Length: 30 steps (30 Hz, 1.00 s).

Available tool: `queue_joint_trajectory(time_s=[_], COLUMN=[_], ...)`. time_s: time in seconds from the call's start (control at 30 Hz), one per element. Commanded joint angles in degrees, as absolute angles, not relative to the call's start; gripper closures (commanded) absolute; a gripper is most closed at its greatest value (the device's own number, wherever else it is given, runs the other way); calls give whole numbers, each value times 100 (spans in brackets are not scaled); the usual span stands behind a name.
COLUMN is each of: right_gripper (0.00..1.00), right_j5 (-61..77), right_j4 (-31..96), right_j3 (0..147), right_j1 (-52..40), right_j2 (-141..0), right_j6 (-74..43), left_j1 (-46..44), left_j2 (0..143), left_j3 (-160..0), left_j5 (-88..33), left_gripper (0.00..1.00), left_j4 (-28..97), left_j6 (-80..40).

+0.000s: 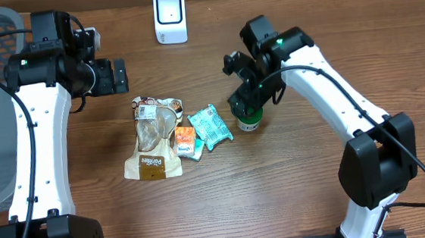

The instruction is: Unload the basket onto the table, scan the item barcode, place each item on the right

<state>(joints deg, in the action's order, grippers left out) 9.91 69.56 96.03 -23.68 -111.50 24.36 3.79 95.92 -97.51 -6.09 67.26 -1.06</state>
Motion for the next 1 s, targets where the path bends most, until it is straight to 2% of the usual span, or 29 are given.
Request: queue_joint_trajectory(time_s=[0.0,0.57,0.7,0.97], right_gripper=[0,0,6,28], right_j5=[908,950,947,945], right_j4=[6772,6047,5951,5876], right_j3=[9386,8678,8578,8552], right_j1=[-2399,-2392,-2392,-2390], right_j2=[-11126,-11126,-11126,-11126], right_j6=[2609,2753,2753,2751], left_j1=[408,410,405,405], left_j2=[9631,9631,9631,9631], left_j3=[-9861,-9863,-9863,-9863], left_j5=[-692,-692,-692,-692], left_gripper=[0,0,0,1], left_j4=[6709,6709,6709,6709], left_j6=[5,5,5,5])
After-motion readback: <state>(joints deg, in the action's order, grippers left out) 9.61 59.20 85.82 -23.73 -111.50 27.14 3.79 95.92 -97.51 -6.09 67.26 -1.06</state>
